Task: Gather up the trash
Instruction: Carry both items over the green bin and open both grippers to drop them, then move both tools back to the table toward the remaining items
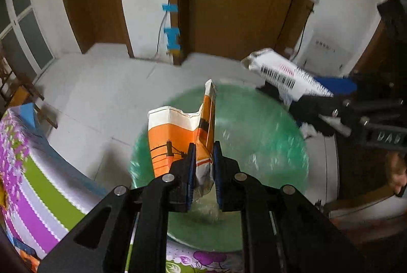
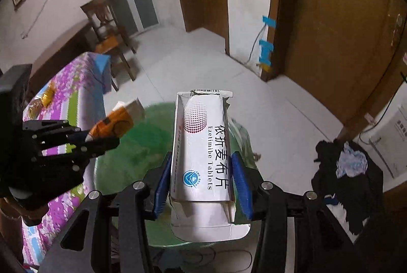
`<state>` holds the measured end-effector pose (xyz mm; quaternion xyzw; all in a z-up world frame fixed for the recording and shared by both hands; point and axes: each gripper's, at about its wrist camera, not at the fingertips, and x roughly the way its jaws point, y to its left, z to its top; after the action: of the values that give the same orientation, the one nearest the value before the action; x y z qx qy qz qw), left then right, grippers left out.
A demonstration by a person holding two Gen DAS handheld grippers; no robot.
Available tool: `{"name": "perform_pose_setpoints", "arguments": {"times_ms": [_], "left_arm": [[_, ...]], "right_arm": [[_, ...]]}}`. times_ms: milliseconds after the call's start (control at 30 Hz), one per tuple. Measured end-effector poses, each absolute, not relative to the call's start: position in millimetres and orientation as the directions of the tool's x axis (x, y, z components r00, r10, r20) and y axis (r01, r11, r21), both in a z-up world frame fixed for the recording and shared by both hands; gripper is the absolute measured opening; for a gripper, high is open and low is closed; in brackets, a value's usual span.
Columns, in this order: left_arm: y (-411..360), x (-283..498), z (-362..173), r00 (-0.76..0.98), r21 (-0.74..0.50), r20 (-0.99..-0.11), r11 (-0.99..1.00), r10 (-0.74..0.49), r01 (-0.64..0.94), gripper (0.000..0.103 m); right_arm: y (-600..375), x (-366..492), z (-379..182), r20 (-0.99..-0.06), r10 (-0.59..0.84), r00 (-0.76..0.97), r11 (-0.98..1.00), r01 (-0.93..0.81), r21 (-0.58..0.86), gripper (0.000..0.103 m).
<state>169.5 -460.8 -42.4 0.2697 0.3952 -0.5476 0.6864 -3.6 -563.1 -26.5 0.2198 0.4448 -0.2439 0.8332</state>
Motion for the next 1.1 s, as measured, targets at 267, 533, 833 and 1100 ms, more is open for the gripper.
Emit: {"name": "perform_pose_setpoints", "arguments": {"times_ms": [267, 533, 833, 1100], "left_arm": [[-463, 176, -53, 0.107, -0.068, -0.858, 0.317, -0.502, 0.946, 0.042], [-449, 173, -49, 0.157, -0.036, -0.847, 0.349, -0.508, 0.937, 0.044], [-427, 158, -44, 0.239, 0.017, -0.820, 0.395, -0.520, 0.919, 0.047], [-350, 155, -25, 0.492, 0.106, -0.699, 0.606, -0.519, 0.789, 0.060]], "right_arm": [[-540, 17, -61, -0.860, -0.169, 0.482, 0.776, 0.603, 0.185, 0.064], [-537, 15, -54, -0.844, -0.175, 0.507, 0.773, 0.602, 0.202, 0.066], [-523, 10, -47, -0.824, -0.193, 0.533, 0.786, 0.587, 0.195, 0.066], [-479, 5, -27, -0.689, -0.298, 0.661, 0.814, 0.553, 0.179, 0.070]]}}
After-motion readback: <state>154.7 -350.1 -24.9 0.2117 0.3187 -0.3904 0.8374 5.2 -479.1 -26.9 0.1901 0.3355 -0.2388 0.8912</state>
